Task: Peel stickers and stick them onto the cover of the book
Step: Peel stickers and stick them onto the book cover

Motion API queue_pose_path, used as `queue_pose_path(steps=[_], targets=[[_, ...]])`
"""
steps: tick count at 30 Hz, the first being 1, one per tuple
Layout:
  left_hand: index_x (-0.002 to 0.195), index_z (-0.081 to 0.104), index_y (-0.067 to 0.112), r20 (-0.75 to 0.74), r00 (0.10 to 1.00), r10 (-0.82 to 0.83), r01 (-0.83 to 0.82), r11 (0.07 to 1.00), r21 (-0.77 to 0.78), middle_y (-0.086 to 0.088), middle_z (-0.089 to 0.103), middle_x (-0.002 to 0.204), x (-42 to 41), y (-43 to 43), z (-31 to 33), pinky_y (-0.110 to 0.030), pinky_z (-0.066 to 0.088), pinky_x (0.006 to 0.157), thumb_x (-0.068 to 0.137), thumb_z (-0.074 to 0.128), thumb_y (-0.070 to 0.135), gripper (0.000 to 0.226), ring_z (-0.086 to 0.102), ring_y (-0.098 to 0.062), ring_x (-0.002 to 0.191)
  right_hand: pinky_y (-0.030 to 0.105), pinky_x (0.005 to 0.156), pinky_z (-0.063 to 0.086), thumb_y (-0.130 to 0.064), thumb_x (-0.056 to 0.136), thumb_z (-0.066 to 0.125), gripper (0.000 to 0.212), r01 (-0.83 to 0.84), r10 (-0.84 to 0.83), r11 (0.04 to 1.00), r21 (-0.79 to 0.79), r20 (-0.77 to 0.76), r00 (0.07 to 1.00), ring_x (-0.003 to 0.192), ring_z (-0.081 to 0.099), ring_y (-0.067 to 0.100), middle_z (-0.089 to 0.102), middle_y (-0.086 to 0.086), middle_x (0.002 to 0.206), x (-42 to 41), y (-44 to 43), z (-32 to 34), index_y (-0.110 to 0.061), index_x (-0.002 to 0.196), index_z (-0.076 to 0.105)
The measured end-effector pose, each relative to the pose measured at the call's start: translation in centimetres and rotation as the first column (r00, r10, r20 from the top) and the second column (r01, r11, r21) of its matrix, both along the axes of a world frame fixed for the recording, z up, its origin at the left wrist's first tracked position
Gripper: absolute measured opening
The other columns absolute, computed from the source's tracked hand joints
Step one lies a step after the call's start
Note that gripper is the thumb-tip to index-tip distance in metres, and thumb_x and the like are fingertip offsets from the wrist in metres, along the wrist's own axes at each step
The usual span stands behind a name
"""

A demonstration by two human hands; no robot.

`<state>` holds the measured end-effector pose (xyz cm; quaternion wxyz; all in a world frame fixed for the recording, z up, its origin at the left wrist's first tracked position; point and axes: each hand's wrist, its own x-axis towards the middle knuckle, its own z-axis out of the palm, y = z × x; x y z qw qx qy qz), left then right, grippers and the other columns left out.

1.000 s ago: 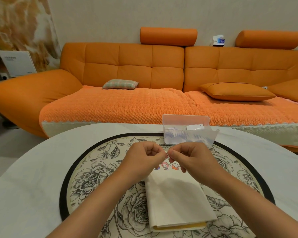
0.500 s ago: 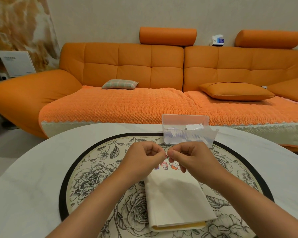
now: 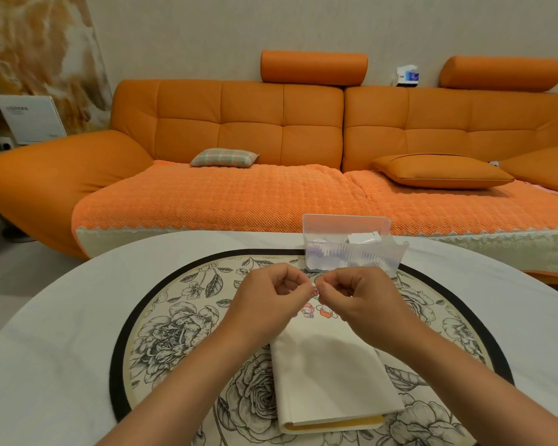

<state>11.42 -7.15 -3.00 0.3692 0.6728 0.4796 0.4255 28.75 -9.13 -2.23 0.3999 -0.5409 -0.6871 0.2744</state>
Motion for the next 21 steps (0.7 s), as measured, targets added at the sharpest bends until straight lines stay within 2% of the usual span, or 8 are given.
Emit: queue_pose_path(steps=[1,3,4,6,9,12,16,21], targets=[[0.084,0.069,0.031,-0.093,0.992,0.088,-0.074,0.986,0.151,0.017,0.065,0.075,0.0,-0.1,-0.3,-0.016,0.046,0.065,0.082,0.076,0.032,0.007,0.059,-0.001,0.070,0.021,0.050,0.035,-0.019,0.095,0.063,0.023,0.018,-0.019,1.000,0.020,0.022,1.000,0.048,0.040,0.007,0.057,-0.002,0.051,0.0,0.0,-0.1,-0.021,0.075,0.075],[0.085,0.062,0.034,-0.261,0.922,0.284,-0.129,0.865,0.484,0.017,0.056,0.078,0.0,-0.4,-0.6,-0.013,0.038,0.058,0.081,0.075,0.038,0.014,0.051,-0.002,0.073,0.014,0.048,0.031,-0.017,0.094,0.063,0.023,0.058,-0.063,0.996,0.066,0.070,0.996,0.044,0.039,0.004,0.051,-0.012,0.045,0.1,0.0,-0.2,-0.022,0.074,0.074],[0.083,0.061,0.034,-0.288,0.901,0.325,-0.120,0.824,0.553,0.017,0.055,0.076,0.2,-0.6,-0.6,-0.015,0.037,0.056,0.081,0.074,0.038,0.014,0.049,-0.001,0.069,0.012,0.047,0.032,-0.017,0.094,0.063,0.023,0.071,-0.079,0.993,0.089,0.090,0.993,0.043,0.040,0.005,0.050,-0.015,0.044,0.1,0.0,-0.2,-0.023,0.075,0.074],[0.081,0.064,0.033,-0.260,0.922,0.288,-0.142,0.874,0.465,0.018,0.062,0.074,0.7,-1.1,-0.3,-0.022,0.043,0.056,0.083,0.072,0.038,0.010,0.053,-0.001,0.065,0.011,0.048,0.033,-0.016,0.093,0.064,0.021,0.085,-0.100,0.988,0.127,0.117,0.988,0.043,0.044,0.004,0.051,-0.020,0.044,0.1,-0.2,-0.1,-0.023,0.077,0.075],[0.078,0.072,0.035,-0.148,0.968,0.204,-0.179,0.969,0.169,0.027,0.068,0.075,1.0,-1.2,-0.3,-0.029,0.054,0.065,0.083,0.071,0.039,0.006,0.062,0.000,0.066,0.012,0.050,0.035,-0.018,0.093,0.065,0.018,0.096,-0.121,0.983,0.157,0.160,0.980,0.047,0.048,0.003,0.052,-0.028,0.048,0.1,-0.2,0.0,-0.025,0.081,0.076],[0.076,0.077,0.030,-0.035,0.992,0.117,-0.118,0.993,-0.011,0.017,0.074,0.071,1.1,-1.4,-0.1,-0.032,0.059,0.072,0.084,0.071,0.033,0.011,0.070,-0.004,0.068,0.015,0.050,0.034,-0.023,0.093,0.065,0.017,0.087,-0.124,0.980,0.178,0.207,0.971,0.053,0.053,0.002,0.056,-0.033,0.057,0.1,-0.3,0.0,-0.030,0.082,0.075],[0.076,0.078,0.025,0.066,0.992,0.106,-0.096,0.986,-0.139,0.011,0.076,0.072,1.4,-1.5,0.2,-0.022,0.048,0.059,0.088,0.070,0.028,0.015,0.073,-0.011,0.066,0.016,0.052,0.031,-0.028,0.092,0.065,0.020,0.079,-0.140,0.971,0.225,0.266,0.954,0.061,0.055,0.003,0.058,-0.037,0.068,0.0,-0.2,-0.2,-0.037,0.076,0.071],[0.075,0.077,0.022,0.087,0.989,0.124,-0.106,0.977,-0.187,0.008,0.076,0.071,1.5,-1.5,0.2,-0.022,0.048,0.058,0.088,0.070,0.028,0.016,0.073,-0.014,0.064,0.016,0.054,0.029,-0.030,0.092,0.067,0.014,0.081,-0.151,0.966,0.247,0.281,0.948,0.062,0.055,0.004,0.057,-0.038,0.069,0.0,-0.2,-0.4,-0.036,0.081,0.072]])
